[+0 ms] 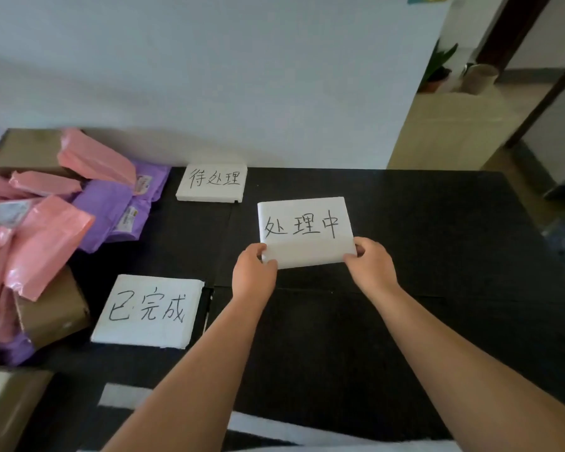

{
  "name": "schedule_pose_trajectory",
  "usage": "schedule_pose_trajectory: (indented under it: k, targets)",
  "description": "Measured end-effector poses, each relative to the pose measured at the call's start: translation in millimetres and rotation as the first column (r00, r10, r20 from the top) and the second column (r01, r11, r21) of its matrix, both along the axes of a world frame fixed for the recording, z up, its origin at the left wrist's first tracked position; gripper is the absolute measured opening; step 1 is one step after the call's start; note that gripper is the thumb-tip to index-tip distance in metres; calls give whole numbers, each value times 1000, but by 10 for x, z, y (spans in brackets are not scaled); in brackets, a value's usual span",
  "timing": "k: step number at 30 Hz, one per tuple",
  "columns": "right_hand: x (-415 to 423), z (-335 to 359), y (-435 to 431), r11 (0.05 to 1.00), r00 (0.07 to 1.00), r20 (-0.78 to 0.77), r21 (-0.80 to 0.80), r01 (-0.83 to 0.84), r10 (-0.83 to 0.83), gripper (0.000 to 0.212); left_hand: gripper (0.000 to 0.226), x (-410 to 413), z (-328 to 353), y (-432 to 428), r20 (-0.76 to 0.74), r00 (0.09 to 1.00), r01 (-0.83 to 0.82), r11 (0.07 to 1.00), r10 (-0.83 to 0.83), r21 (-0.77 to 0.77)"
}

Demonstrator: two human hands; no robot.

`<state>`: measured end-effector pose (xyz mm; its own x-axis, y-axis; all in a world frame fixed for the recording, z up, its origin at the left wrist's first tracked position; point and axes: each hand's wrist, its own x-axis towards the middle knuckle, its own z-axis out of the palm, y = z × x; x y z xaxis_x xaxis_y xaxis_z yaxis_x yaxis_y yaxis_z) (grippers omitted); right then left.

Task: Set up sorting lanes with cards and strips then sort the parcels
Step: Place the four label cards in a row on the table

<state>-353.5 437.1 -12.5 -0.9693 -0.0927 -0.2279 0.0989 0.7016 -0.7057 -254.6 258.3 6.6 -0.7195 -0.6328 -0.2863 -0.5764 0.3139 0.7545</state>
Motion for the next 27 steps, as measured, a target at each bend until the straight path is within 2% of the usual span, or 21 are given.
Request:
schedule_pose_trajectory:
  k: [14,20,27]
  targets:
    - [-1095,-155,-667,997,997,27,40,-68,67,42,47,-1234,-228,-594,81,995,55,998,-52,-35]
    - [-1521,-438,-963,992,994,42,75,-101,98,35,49,-1742,-517,-931,123,990,73,997,-68,-33]
    - [-1834,-652,-1209,980,989,68,137,-141,133,32,41,-2117,-744,-1137,167,975,172,974,-147,-146]
